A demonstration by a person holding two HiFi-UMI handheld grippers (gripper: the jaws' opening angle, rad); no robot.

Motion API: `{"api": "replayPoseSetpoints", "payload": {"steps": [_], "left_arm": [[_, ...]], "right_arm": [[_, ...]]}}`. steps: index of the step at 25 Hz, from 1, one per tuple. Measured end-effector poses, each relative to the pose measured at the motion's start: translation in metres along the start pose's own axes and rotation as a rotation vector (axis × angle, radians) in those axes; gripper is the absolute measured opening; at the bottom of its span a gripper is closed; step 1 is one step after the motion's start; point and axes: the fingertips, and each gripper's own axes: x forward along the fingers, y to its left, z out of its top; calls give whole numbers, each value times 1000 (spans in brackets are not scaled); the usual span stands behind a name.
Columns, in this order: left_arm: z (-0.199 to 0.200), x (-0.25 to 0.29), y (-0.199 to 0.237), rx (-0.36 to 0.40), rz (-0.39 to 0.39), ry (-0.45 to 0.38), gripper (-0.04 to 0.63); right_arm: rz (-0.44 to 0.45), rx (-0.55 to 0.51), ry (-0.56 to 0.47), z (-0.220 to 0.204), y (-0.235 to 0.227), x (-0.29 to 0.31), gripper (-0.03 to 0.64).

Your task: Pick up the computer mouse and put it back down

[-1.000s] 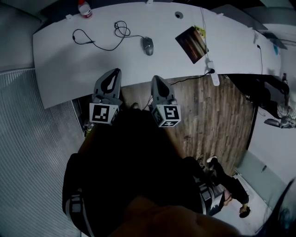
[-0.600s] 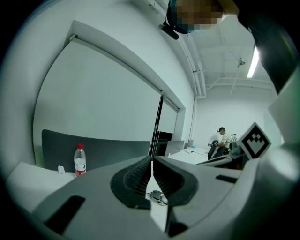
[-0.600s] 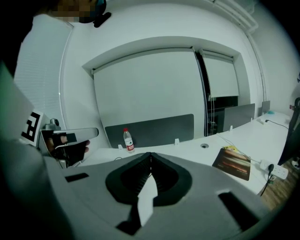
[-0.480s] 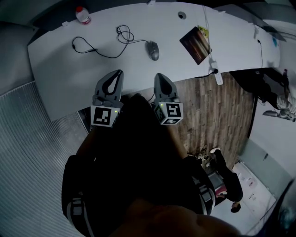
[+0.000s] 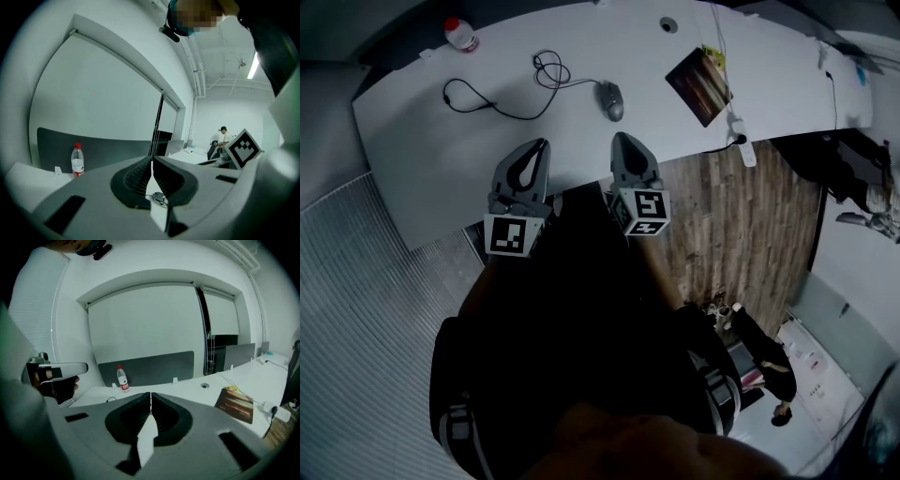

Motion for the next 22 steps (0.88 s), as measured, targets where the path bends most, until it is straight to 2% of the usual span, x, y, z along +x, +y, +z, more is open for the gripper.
{"api": "replayPoseSetpoints", "payload": {"steps": [5,11,22], "left_arm": [[2,16,9,2,18,-6,12],[0,43,13,-14,28,8,12],[-16,83,16,-33,41,43,12]], "right_arm": [[-3,-21,24,-5,-15,27,2],[2,-32,82,-21,-35,60,46],[-1,-44,256,-82,-66,116,111]]}}
